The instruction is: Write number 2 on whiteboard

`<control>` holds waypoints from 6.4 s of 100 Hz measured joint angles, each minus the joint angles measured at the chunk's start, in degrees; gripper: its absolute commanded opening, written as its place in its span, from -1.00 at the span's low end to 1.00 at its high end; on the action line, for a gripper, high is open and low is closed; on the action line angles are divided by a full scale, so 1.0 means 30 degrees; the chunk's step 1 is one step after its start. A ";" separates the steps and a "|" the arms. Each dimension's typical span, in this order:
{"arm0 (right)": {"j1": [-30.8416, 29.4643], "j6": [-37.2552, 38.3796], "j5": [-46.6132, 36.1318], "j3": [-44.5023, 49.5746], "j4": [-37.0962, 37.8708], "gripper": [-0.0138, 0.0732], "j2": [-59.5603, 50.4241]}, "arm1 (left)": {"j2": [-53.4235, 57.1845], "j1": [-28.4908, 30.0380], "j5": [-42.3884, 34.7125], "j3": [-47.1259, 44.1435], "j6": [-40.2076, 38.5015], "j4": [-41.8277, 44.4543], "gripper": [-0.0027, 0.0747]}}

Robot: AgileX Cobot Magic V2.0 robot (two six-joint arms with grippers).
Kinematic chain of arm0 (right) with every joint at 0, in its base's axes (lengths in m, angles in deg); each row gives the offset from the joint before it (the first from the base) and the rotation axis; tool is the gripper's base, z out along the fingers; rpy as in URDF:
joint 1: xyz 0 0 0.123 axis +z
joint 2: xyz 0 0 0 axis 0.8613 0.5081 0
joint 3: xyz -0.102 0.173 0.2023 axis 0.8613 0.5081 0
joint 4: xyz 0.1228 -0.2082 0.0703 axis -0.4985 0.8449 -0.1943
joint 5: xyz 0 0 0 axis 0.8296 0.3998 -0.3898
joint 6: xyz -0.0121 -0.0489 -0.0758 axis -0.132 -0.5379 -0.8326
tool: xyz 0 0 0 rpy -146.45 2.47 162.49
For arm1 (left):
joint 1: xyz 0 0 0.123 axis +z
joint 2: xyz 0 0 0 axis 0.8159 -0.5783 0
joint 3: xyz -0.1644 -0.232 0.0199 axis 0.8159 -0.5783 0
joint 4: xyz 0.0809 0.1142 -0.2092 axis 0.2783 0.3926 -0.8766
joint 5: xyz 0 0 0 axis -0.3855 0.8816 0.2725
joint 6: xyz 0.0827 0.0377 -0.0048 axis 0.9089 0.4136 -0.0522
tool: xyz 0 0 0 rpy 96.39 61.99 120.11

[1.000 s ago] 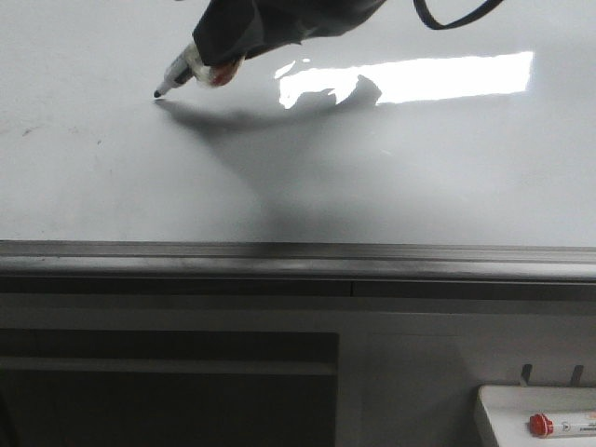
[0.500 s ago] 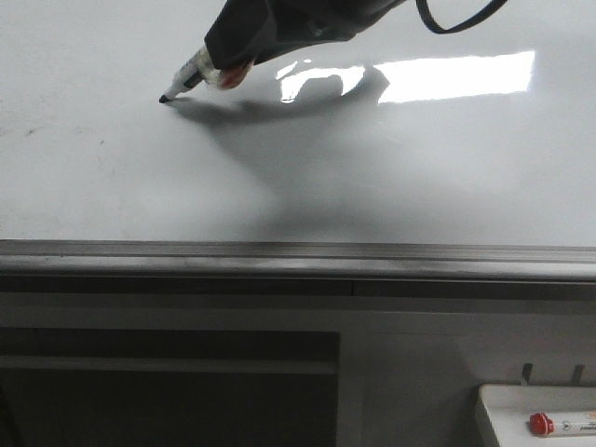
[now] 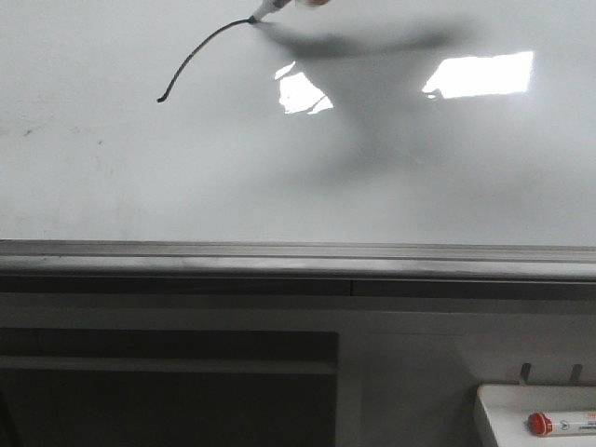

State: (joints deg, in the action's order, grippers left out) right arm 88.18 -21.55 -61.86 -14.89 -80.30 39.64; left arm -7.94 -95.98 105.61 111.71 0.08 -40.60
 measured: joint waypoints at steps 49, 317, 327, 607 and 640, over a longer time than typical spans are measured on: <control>0.3215 0.0347 0.0026 0.2063 -0.1381 -0.80 0.1950 | 0.0000 0.0000 -0.0108 0.0000 0.0000 -0.0629 -0.98; 0.9551 0.0308 0.5316 0.0056 0.1895 -0.59 -0.3641 | -1.4732 -0.0036 0.7015 0.5310 0.8775 -0.6966 -0.98; 0.9551 0.0308 0.5275 0.0023 0.1861 -0.09 -0.3641 | -1.4732 -0.0079 0.6968 0.5310 0.8902 -0.6966 -0.98; 0.3220 0.2128 0.0958 0.7019 -0.1807 -0.86 -1.0032 | -2.1731 0.6241 -1.3406 0.0477 -0.6423 0.0451 0.30; 0.3220 0.1511 -0.0891 0.7019 -0.1657 -0.85 -1.0032 | -1.5063 0.6308 -0.8848 0.0314 -0.6423 0.2281 -0.51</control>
State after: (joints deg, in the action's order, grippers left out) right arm 97.84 -17.02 -64.53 6.17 -85.27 9.55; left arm -53.13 -77.06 79.07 112.65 -19.19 -33.76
